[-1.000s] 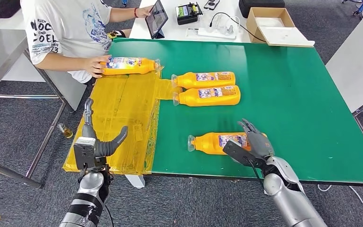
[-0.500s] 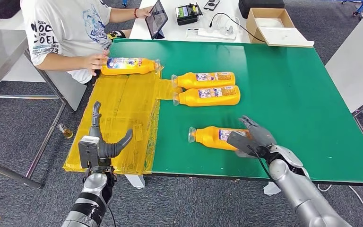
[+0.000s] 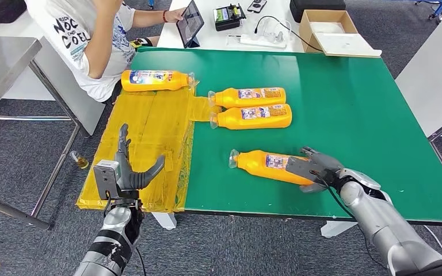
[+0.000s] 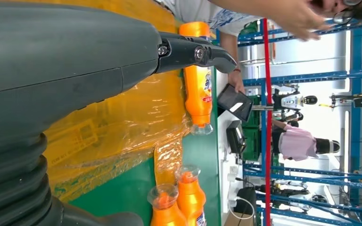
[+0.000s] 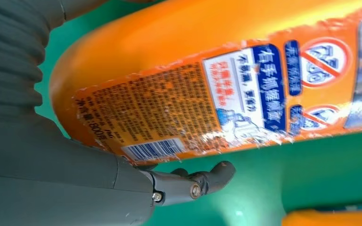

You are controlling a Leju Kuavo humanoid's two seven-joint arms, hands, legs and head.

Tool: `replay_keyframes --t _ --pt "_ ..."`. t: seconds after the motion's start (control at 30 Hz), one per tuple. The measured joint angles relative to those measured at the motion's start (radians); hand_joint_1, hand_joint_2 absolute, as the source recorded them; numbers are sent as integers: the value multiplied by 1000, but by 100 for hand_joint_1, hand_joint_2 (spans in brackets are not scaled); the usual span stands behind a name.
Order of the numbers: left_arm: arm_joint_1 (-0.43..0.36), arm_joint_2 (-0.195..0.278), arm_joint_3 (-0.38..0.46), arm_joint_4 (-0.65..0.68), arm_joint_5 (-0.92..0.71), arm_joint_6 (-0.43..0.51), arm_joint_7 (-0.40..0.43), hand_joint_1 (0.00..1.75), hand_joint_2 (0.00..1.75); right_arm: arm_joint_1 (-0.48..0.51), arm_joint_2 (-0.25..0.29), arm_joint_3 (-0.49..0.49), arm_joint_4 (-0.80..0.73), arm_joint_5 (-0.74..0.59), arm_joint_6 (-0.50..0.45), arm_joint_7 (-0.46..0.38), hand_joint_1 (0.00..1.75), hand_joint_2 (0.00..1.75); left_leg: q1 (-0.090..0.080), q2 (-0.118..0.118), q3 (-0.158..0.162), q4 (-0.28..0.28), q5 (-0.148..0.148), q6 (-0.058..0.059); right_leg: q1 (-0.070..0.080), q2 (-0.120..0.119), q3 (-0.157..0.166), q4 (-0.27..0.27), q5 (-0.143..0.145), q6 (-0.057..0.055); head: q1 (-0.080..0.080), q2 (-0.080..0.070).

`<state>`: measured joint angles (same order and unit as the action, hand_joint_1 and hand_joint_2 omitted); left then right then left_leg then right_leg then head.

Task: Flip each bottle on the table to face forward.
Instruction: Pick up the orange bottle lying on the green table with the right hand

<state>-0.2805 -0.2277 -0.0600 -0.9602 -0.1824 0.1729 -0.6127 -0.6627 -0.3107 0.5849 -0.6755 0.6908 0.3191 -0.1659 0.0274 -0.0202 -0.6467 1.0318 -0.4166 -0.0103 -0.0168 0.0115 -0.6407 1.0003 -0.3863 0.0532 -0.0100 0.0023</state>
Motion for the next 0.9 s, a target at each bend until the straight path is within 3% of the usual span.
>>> replay_keyframes --t 0.1,0.17,0.3,0.33,0.53,0.9 --pt "-12 0 -6 18 7 0 -6 0 175 -26 -11 37 28 -23 25 -8 14 175 0 0 1 0 0 0 0 0 0 0 0 0 0 0" --pt "-17 0 -11 26 11 0 -7 0 175 -36 -16 56 40 -34 29 -9 41 175 0 0 1 0 0 0 0 0 1 0 0 0 0 0" --pt "-25 0 -18 35 20 3 -8 0 175 -43 -17 91 58 -59 2 -11 141 175 0 1 1 0 0 0 0 0 1 0 0 0 0 0" --pt "-26 0 -21 36 22 5 -8 0 175 -43 -15 100 62 -65 -15 -12 153 175 0 1 1 0 0 0 0 0 1 0 0 0 0 0" --pt "-27 -1 -29 36 22 14 -8 0 175 -32 7 126 74 -81 -109 -16 175 175 0 3 2 0 0 0 0 0 1 0 0 0 0 0" --pt "-23 -4 -30 36 15 13 -1 0 175 63 54 92 21 -53 -320 -68 175 175 0 2 3 0 0 0 0 0 2 0 0 0 0 0"
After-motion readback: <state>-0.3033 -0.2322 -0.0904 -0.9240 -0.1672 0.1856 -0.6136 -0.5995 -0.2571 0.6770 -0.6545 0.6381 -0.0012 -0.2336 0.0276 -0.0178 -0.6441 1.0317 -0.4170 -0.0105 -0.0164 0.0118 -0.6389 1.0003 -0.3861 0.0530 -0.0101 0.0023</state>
